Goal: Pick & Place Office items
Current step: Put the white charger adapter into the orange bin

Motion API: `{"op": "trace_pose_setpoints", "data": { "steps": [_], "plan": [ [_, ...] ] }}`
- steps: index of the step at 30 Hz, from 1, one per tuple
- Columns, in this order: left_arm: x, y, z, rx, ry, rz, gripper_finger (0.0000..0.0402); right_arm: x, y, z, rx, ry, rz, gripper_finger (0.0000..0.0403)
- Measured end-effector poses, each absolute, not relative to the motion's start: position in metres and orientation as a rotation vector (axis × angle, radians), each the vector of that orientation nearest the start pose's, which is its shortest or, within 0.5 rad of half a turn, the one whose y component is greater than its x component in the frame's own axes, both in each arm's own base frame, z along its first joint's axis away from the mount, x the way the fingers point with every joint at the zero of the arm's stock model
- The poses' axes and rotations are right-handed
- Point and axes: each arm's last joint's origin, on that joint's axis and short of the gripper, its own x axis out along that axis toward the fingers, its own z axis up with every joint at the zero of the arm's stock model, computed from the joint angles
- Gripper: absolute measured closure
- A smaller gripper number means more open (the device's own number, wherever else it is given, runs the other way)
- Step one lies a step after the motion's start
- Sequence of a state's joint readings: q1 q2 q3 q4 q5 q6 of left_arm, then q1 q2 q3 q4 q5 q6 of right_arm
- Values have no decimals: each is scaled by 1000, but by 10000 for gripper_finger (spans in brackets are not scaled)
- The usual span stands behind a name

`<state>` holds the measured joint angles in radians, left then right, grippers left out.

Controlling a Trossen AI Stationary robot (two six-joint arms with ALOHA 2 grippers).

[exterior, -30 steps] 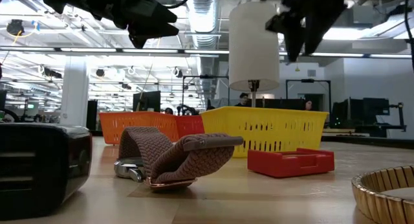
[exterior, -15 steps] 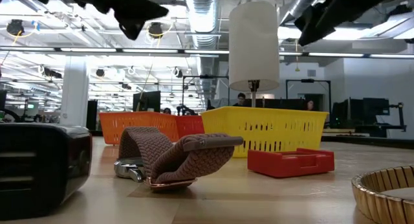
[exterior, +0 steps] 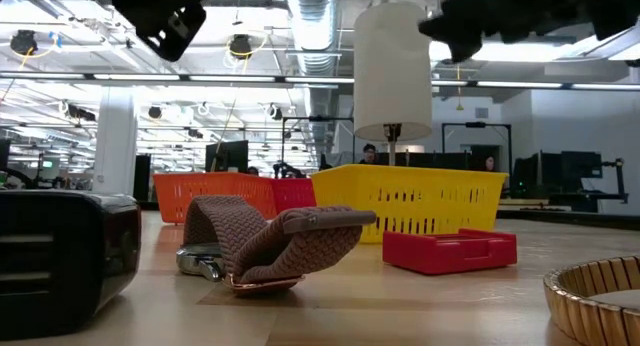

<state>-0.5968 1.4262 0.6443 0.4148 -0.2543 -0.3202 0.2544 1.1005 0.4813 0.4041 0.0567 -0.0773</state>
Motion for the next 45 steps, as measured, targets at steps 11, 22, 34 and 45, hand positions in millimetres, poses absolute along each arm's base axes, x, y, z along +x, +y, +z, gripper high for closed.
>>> {"op": "trace_pose_setpoints", "data": {
  "steps": [11,22,34,45],
  "plan": [
    [222,-193,159,-146,575,-359,165,226,45,233,-96,113,153,217],
    [217,-194,126,-61,700,-330,149,228,45,230,-26,126,148,217],
    [217,-195,108,-29,762,-330,161,257,34,201,-21,142,86,217],
    [217,-195,123,-63,711,-351,256,266,29,187,-21,163,62,217]
  ]
}}
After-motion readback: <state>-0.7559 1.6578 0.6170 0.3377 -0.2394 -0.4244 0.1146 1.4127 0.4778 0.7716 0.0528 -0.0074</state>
